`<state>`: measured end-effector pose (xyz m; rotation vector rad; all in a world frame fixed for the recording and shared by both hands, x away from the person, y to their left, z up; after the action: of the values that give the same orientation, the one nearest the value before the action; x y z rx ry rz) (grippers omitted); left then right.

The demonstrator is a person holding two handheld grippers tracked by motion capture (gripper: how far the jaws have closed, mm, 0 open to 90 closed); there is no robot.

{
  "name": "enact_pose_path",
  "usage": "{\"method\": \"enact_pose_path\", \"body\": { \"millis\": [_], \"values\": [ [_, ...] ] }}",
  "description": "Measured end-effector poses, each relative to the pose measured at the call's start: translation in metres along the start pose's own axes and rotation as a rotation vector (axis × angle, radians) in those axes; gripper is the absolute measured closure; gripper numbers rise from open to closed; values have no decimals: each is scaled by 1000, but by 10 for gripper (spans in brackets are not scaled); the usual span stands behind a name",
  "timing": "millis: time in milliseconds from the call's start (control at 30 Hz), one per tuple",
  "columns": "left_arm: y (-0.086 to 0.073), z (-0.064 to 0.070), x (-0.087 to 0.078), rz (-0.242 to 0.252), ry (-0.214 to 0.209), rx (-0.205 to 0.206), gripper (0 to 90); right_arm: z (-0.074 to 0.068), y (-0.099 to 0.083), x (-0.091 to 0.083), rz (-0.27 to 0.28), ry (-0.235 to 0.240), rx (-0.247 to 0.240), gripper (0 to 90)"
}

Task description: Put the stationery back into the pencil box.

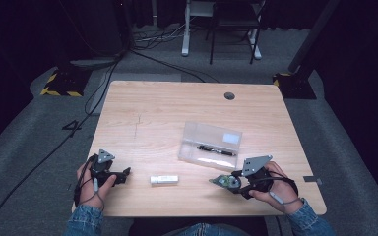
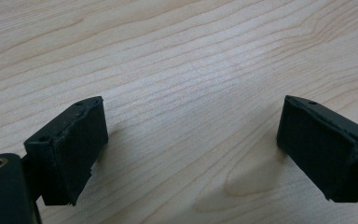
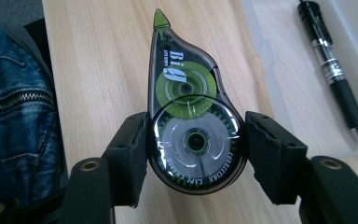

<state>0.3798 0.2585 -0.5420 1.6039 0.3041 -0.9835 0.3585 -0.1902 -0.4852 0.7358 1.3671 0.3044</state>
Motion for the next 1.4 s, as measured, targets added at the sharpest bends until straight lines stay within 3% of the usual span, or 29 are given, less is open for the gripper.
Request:
{"method": "enact_pose_path", "body": {
  "millis": [433, 1033, 1400],
  "values": [
    [-1, 1, -1, -1, 0, -1, 89, 25, 18, -2, 26, -43, 17, 424],
    [-1, 1, -1, -1, 0, -2, 89, 64, 20, 12, -14, -92, 34, 424],
    [-1, 1, -1, -1, 0, -2, 89, 75, 18, 22, -57, -92, 19, 423]
  ]
}}
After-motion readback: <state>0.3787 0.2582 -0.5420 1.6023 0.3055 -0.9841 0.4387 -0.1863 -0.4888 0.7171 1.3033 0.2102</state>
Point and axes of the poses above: each handheld gripper's, and its own axes: x roughly forward along the jaws, y roughly out of its top, z roughly to its right, the point moved 5 cm from there along x, roughly forward along the jaws
